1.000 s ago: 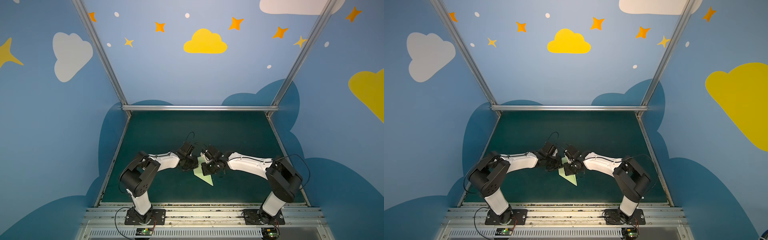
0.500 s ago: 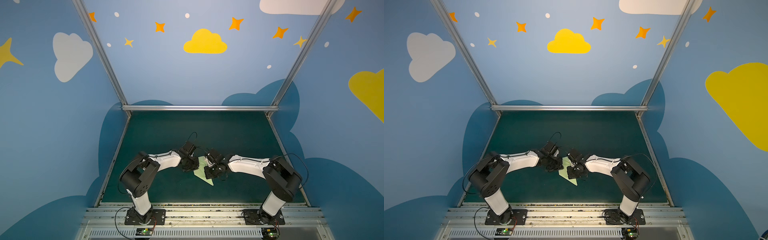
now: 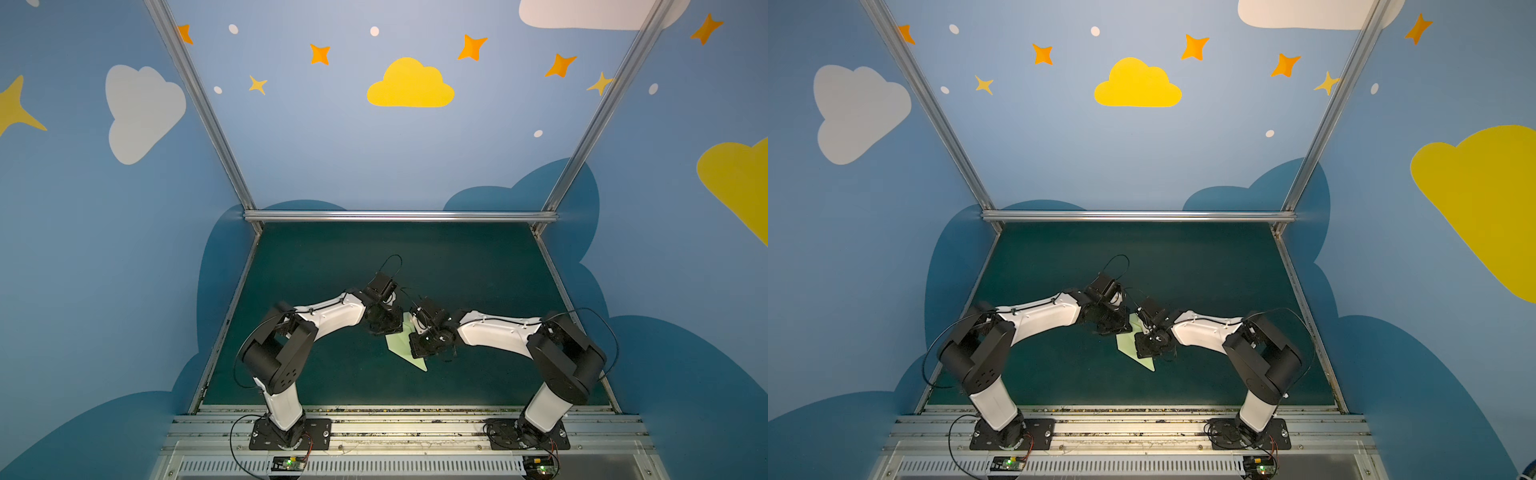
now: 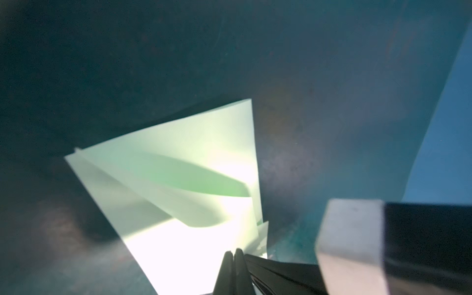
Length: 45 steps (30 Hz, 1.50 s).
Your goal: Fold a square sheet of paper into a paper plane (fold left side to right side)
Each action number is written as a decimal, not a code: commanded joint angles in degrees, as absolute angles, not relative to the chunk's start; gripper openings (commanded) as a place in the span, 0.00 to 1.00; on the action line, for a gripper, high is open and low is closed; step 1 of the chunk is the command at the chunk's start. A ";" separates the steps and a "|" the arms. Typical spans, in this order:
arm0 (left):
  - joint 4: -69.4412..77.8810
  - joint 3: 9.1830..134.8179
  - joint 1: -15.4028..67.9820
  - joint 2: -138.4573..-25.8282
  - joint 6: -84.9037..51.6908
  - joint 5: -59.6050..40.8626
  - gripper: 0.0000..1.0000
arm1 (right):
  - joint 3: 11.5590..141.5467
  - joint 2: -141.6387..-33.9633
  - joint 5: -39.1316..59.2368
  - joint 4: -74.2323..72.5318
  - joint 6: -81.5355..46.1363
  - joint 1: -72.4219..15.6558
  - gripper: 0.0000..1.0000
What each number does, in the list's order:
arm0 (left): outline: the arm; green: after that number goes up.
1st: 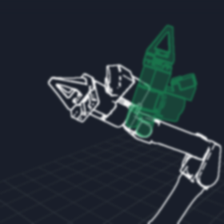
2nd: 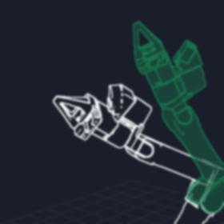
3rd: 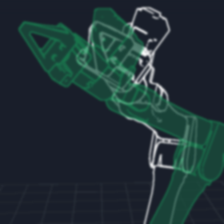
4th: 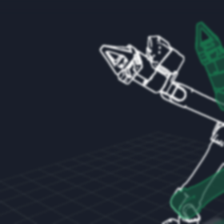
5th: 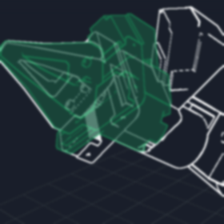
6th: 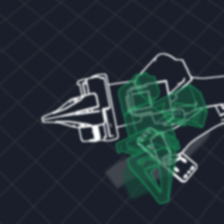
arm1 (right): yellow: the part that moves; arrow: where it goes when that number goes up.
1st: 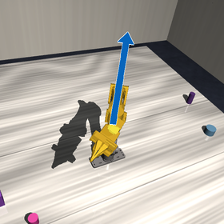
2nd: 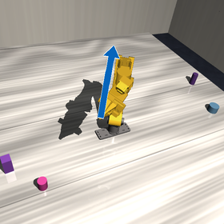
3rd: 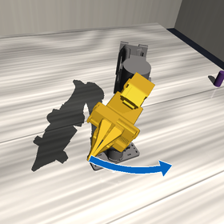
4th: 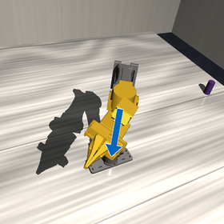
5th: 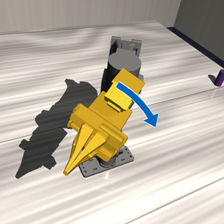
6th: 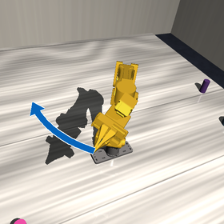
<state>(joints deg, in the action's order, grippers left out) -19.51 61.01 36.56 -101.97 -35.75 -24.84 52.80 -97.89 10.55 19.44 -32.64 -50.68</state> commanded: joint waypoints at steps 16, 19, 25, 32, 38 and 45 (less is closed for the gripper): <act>-21.15 61.00 32.17 -107.33 -32.39 -20.71 0.04 | 50.10 -100.20 9.14 19.78 -32.73 -50.78 0.00; -21.51 60.78 30.37 -107.63 -31.74 -20.41 0.04 | 50.12 -100.36 9.16 19.67 -32.77 -50.75 0.00; -22.25 61.57 25.79 -110.68 -30.30 -19.78 0.04 | 50.18 -100.59 9.39 19.26 -32.87 -50.76 0.00; -24.60 65.52 21.03 -112.89 -27.86 -20.54 0.04 | 49.83 -100.55 9.21 19.31 -33.04 -50.85 0.00; -26.11 66.22 21.32 -105.74 -26.62 -20.93 0.04 | 49.75 -100.29 9.06 19.43 -33.16 -50.90 0.00; -22.92 63.27 27.45 -99.50 -29.71 -24.03 0.04 | 49.75 -100.63 9.25 19.25 -33.13 -50.98 0.00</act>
<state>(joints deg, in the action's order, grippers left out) -23.51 63.90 25.06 -100.55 -28.80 -23.11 52.27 -97.67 10.59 18.72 -32.75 -50.65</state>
